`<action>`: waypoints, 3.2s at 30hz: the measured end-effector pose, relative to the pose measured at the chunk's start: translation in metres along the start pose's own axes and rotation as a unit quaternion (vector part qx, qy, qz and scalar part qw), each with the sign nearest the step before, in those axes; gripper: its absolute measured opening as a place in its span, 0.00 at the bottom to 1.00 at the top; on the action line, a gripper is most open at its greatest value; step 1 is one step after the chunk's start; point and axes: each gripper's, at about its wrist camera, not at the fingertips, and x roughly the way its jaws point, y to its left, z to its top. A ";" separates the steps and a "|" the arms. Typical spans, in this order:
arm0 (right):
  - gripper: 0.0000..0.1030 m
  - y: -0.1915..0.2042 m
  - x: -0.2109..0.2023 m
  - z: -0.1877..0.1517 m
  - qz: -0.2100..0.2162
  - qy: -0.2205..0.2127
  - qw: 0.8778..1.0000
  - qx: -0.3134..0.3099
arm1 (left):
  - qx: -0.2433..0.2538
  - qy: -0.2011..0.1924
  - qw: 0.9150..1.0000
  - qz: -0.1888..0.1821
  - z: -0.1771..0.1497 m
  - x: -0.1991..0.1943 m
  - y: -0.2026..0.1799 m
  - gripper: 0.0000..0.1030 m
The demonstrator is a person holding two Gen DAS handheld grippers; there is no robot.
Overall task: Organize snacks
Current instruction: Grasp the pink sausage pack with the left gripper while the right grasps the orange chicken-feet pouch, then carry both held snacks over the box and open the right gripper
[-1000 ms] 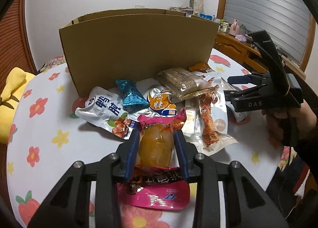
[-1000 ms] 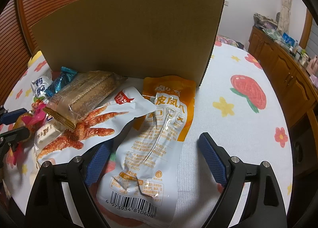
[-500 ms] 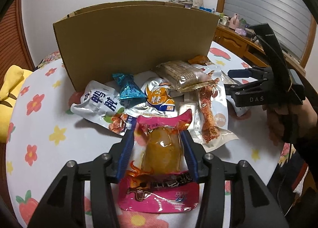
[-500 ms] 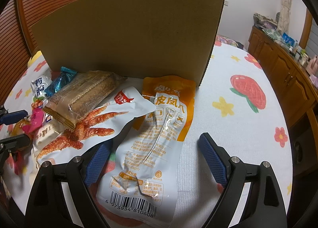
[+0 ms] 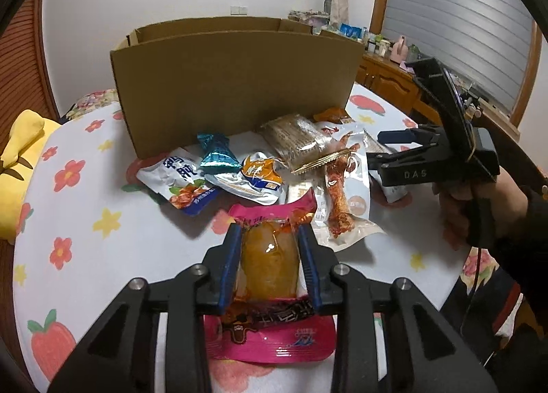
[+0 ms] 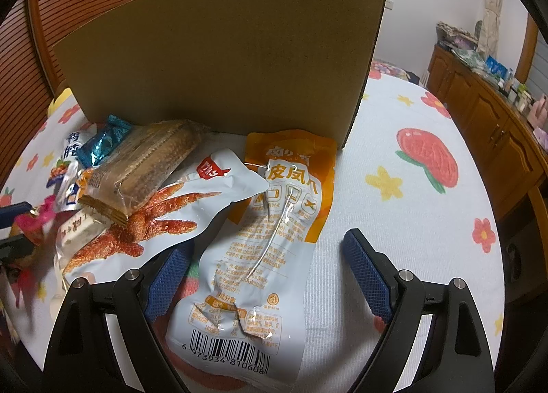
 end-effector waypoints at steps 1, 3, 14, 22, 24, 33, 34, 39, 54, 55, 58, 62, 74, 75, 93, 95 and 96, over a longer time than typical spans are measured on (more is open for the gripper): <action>0.88 0.000 0.000 0.000 0.000 0.001 1.000 0.000 | 0.000 -0.002 1.000 0.002 0.000 -0.001 0.000 0.30; 0.86 -0.001 -0.001 0.000 0.003 0.004 1.000 -0.002 | -0.003 -0.005 1.000 0.004 0.001 -0.004 0.001 0.30; 0.45 -0.008 -0.025 -0.014 0.015 0.015 0.999 -0.028 | -0.012 -0.015 1.000 0.006 0.005 -0.008 0.001 0.31; 0.40 -0.008 -0.037 -0.018 0.021 0.013 0.999 -0.032 | -0.011 -0.017 1.000 0.006 0.010 -0.009 0.000 0.31; 0.39 -0.012 -0.041 -0.018 0.025 0.007 0.999 -0.023 | -0.010 -0.017 1.000 0.007 0.010 -0.009 0.000 0.31; 0.39 -0.015 -0.046 -0.019 0.038 0.003 0.999 -0.014 | -0.010 -0.013 1.000 0.007 0.009 -0.006 -0.001 0.31; 0.39 -0.014 -0.046 -0.020 0.038 0.004 0.999 -0.015 | -0.009 -0.013 1.000 0.007 0.009 -0.006 -0.001 0.31; 0.39 -0.014 -0.052 -0.021 0.036 -0.002 0.999 -0.018 | -0.009 -0.014 1.000 0.007 0.009 -0.006 -0.002 0.31; 0.38 -0.019 -0.069 -0.028 0.036 -0.012 0.999 -0.019 | -0.009 -0.015 1.000 0.005 0.011 -0.004 -0.004 0.31; 0.38 -0.020 -0.070 -0.029 0.037 -0.012 0.999 -0.017 | -0.009 -0.015 1.000 0.005 0.012 -0.004 -0.004 0.31; 0.37 -0.023 -0.074 -0.030 0.036 -0.017 0.999 -0.013 | -0.008 -0.015 1.000 0.005 0.012 -0.004 -0.004 0.31; 0.37 -0.023 -0.078 -0.031 0.033 -0.020 0.999 -0.016 | -0.009 -0.016 1.000 0.004 0.013 -0.005 -0.005 0.31; 0.37 -0.016 -0.095 -0.028 0.028 -0.029 0.999 -0.036 | -0.007 -0.029 1.000 0.002 0.026 -0.015 -0.010 0.31; 0.37 -0.016 -0.095 -0.028 0.027 -0.030 0.999 -0.036 | -0.006 -0.029 1.000 0.002 0.026 -0.016 -0.010 0.31; 0.37 -0.004 -0.167 0.035 0.021 -0.123 0.989 -0.080 | 0.022 -0.089 0.996 0.014 0.115 -0.042 -0.007 0.31; 0.37 -0.001 -0.169 0.052 0.025 -0.133 0.987 -0.087 | 0.025 -0.095 0.995 0.017 0.131 -0.043 -0.004 0.31; 0.37 0.000 -0.168 0.060 0.027 -0.136 0.986 -0.091 | 0.027 -0.097 0.995 0.019 0.136 -0.043 -0.003 0.31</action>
